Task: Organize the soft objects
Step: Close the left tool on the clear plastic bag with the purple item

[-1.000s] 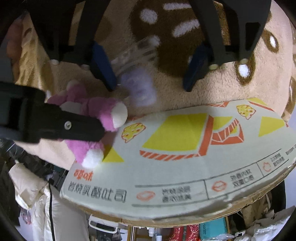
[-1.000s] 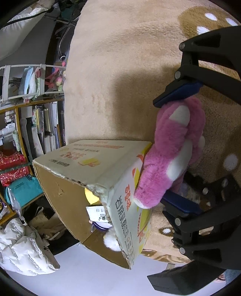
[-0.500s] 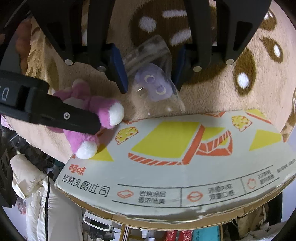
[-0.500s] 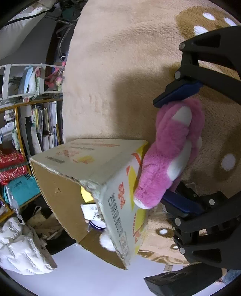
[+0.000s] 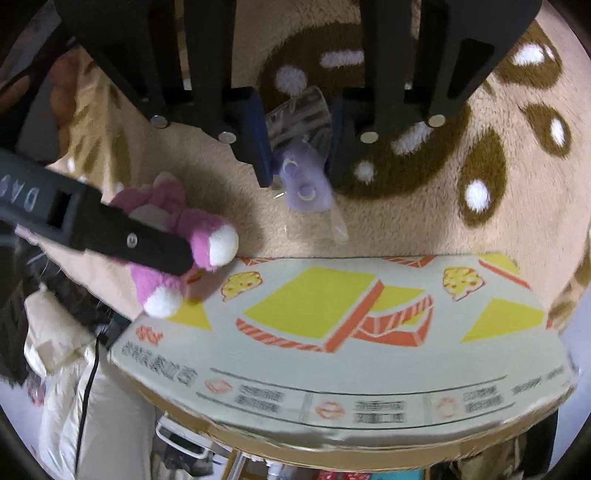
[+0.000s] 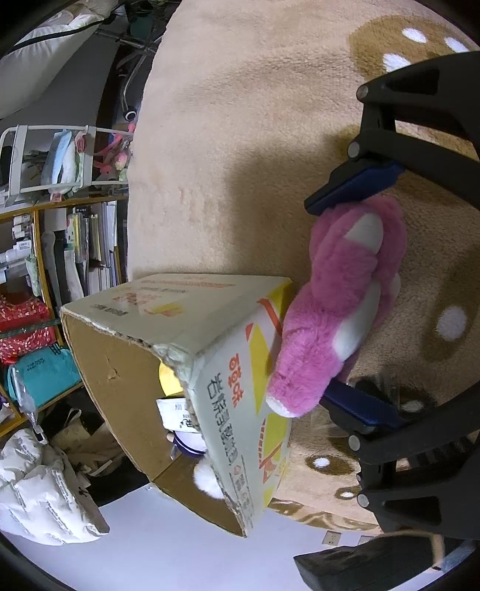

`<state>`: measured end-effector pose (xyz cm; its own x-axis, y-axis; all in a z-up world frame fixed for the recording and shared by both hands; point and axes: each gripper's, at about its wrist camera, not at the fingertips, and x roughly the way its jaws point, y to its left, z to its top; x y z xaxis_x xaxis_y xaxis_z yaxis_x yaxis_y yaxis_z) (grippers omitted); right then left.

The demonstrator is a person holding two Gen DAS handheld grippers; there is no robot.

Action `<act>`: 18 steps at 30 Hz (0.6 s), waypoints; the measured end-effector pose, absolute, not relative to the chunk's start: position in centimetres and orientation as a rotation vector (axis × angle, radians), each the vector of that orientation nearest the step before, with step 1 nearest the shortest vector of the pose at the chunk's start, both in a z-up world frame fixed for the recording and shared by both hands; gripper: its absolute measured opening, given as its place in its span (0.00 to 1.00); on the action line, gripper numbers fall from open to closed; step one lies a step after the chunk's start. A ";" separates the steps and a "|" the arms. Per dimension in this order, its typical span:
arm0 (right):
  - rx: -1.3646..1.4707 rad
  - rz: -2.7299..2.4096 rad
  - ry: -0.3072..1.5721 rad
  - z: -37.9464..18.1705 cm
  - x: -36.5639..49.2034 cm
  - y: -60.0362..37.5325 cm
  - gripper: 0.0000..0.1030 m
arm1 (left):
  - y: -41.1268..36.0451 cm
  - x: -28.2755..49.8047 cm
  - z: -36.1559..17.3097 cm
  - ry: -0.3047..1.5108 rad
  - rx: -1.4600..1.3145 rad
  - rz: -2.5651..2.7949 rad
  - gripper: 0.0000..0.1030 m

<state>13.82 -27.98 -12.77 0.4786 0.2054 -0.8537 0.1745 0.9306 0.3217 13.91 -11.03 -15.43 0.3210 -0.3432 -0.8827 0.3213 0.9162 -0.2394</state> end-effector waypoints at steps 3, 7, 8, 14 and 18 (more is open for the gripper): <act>0.399 0.025 1.072 -12.6 13.7 -28.0 0.90 | -10.4 13.8 -15.2 1.163 -0.052 -0.441 0.20; 0.391 0.028 1.056 -12.1 13.4 -27.9 0.90 | -10.6 12.6 -13.9 1.109 0.004 -0.450 0.16; 0.389 0.028 1.050 -11.8 13.2 -27.7 0.90 | -10.6 12.3 -13.6 1.098 0.014 -0.453 0.15; 0.378 0.037 0.989 -10.1 12.3 -27.8 0.88 | -9.8 10.7 -11.1 1.010 0.072 -0.406 0.15; 0.364 0.047 0.941 -8.4 11.5 -27.5 0.87 | -8.8 9.7 -9.3 0.936 0.087 -0.368 0.15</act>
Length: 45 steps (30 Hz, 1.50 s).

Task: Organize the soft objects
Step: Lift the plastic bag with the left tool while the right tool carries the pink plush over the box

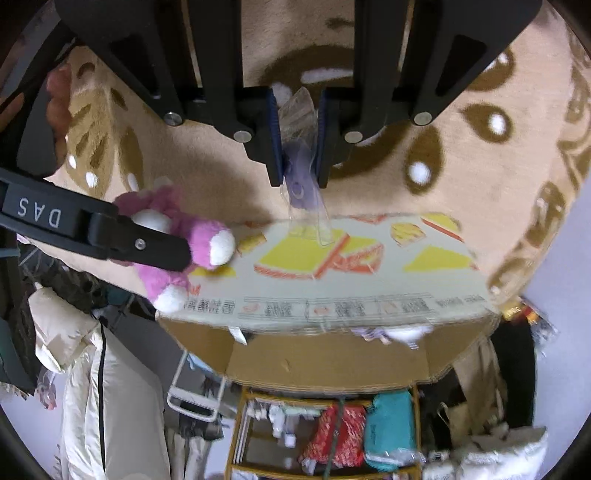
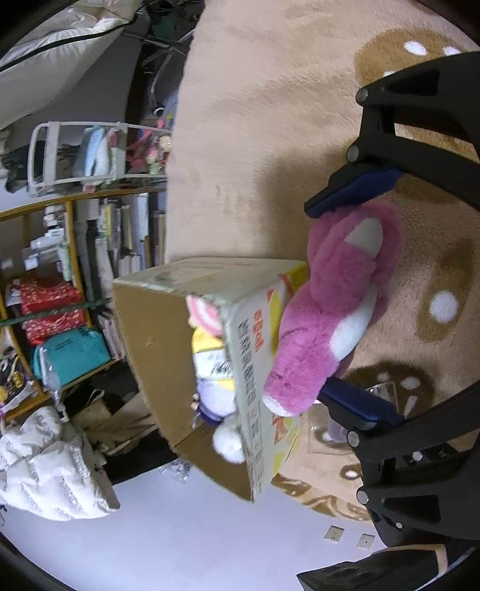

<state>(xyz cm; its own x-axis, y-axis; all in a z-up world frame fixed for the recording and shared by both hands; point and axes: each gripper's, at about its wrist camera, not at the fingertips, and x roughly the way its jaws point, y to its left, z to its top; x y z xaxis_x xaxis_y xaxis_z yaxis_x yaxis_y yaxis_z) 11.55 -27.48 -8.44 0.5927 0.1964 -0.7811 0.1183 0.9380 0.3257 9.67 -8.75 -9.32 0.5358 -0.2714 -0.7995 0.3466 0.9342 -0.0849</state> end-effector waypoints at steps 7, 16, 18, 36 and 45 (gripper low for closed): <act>0.342 0.057 0.831 -5.2 10.1 -26.9 0.86 | -7.0 7.9 -4.8 0.733 0.072 -0.337 0.15; 0.293 0.069 0.662 -1.6 9.8 -26.6 0.86 | -7.3 7.9 -0.2 0.530 0.108 -0.263 0.15; 0.290 0.074 0.630 -1.1 10.2 -26.6 0.86 | -7.2 8.2 0.3 0.508 0.112 -0.250 0.15; 0.226 0.117 0.537 -0.8 14.7 -26.2 0.86 | -8.9 14.2 0.3 0.456 0.219 -0.275 0.17; 0.172 0.140 0.600 -3.6 16.7 -25.0 0.86 | -8.8 16.8 -2.2 0.528 0.164 -0.266 0.20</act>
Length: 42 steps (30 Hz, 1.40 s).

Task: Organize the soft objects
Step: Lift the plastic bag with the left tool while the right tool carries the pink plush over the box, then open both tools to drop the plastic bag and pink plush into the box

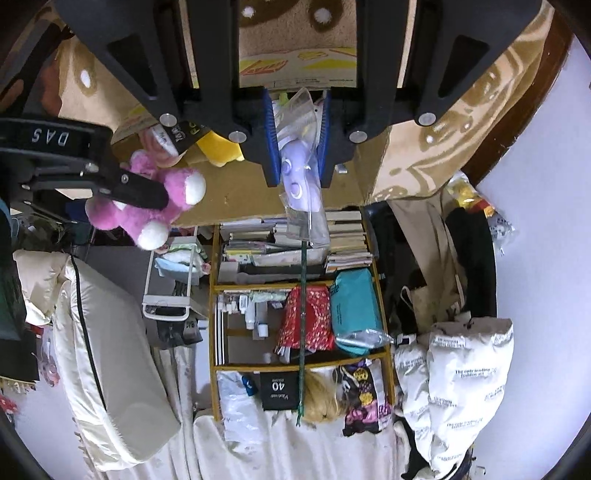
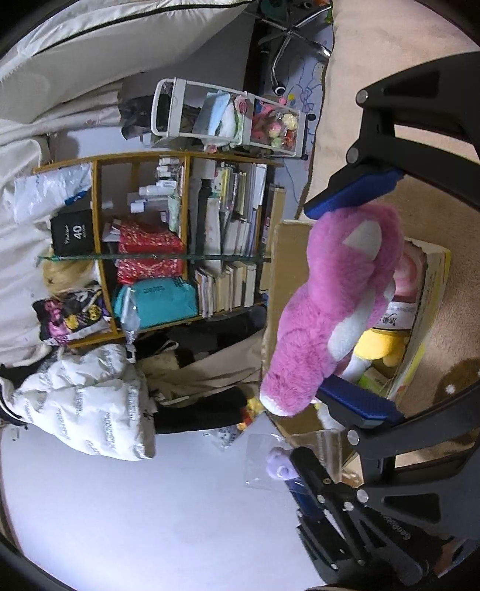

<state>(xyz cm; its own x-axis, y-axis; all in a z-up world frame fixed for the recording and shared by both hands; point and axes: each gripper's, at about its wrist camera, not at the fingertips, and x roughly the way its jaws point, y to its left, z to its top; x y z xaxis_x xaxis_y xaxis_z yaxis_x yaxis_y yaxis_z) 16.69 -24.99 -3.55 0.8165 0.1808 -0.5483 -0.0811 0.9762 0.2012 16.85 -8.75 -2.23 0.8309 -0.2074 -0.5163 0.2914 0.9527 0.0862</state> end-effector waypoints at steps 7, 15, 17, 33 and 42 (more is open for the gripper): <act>0.175 0.140 0.595 -4.2 16.9 -25.0 0.88 | -8.4 18.1 -3.6 0.586 0.152 -0.242 0.23; 0.211 0.130 0.582 -4.0 16.6 -25.5 0.98 | -8.2 17.7 -3.7 0.588 0.177 -0.218 0.55; 0.217 0.128 0.586 -3.7 16.4 -25.7 1.00 | -8.0 17.3 -3.3 0.598 0.184 -0.228 0.66; 0.200 0.064 0.559 -0.8 12.8 -26.5 1.00 | -5.0 14.0 -0.6 0.570 0.171 -0.142 0.94; 0.179 0.058 0.538 1.0 9.7 -26.0 1.00 | -4.1 11.3 1.1 0.541 0.148 -0.135 0.96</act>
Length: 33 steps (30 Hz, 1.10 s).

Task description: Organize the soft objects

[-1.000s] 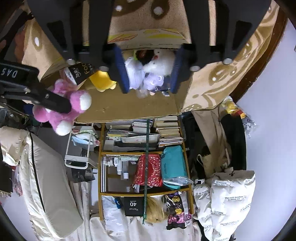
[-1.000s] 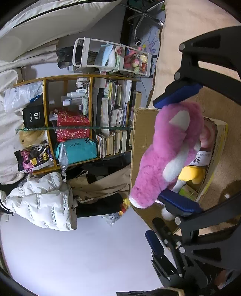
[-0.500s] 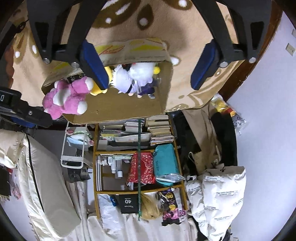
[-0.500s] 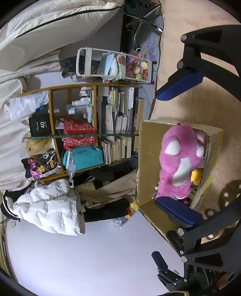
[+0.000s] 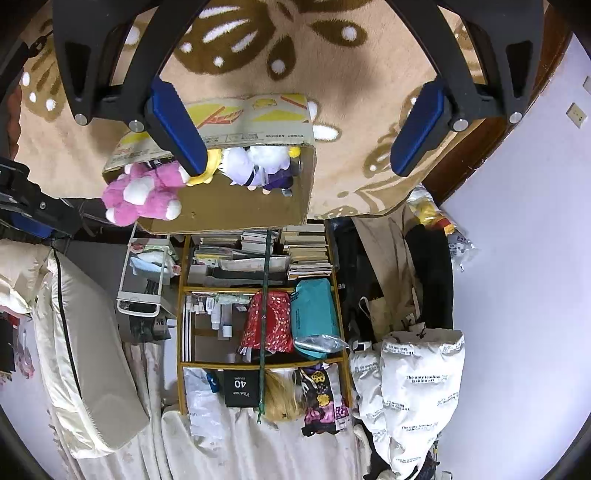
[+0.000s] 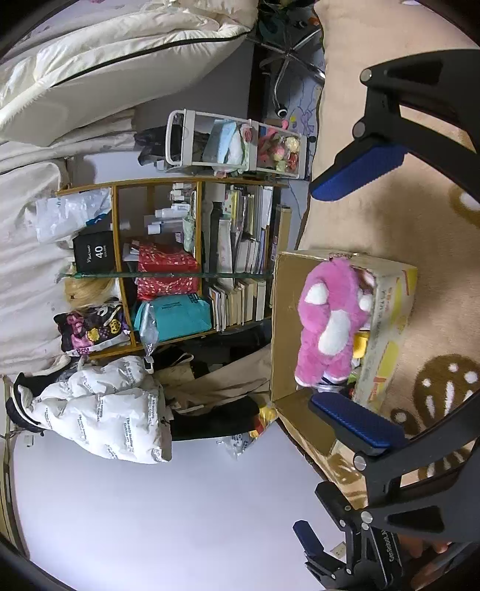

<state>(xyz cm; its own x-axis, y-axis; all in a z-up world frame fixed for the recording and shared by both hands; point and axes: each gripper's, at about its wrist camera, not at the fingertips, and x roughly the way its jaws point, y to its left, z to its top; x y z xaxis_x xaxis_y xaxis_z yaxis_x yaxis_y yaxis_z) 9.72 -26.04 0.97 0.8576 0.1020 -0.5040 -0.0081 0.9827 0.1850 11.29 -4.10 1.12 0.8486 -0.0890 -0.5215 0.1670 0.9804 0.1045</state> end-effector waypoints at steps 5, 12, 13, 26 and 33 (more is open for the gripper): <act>0.154 0.050 0.519 2.1 7.8 -25.6 1.00 | -3.9 9.3 1.7 0.526 0.170 -0.133 0.96; 0.139 0.041 0.489 3.5 5.6 -25.0 1.00 | -3.5 6.7 2.6 0.503 0.178 -0.133 0.96; 0.138 0.039 0.485 3.6 5.3 -25.0 1.00 | -3.4 6.4 2.8 0.497 0.179 -0.132 0.96; 0.106 0.017 0.471 3.8 2.5 -24.8 1.00 | -2.1 3.8 3.4 0.500 0.127 -0.128 0.96; 0.099 0.013 0.473 3.6 2.2 -24.8 1.00 | -2.0 4.3 3.1 0.513 0.116 -0.117 0.96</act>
<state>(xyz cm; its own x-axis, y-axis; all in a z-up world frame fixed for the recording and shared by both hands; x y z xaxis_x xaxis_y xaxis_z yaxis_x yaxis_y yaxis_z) 2.24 -24.83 3.57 0.8904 0.0360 -0.4537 0.0101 0.9951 0.0988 4.30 -2.03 3.08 0.8649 -0.0825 -0.4952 0.1404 0.9868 0.0807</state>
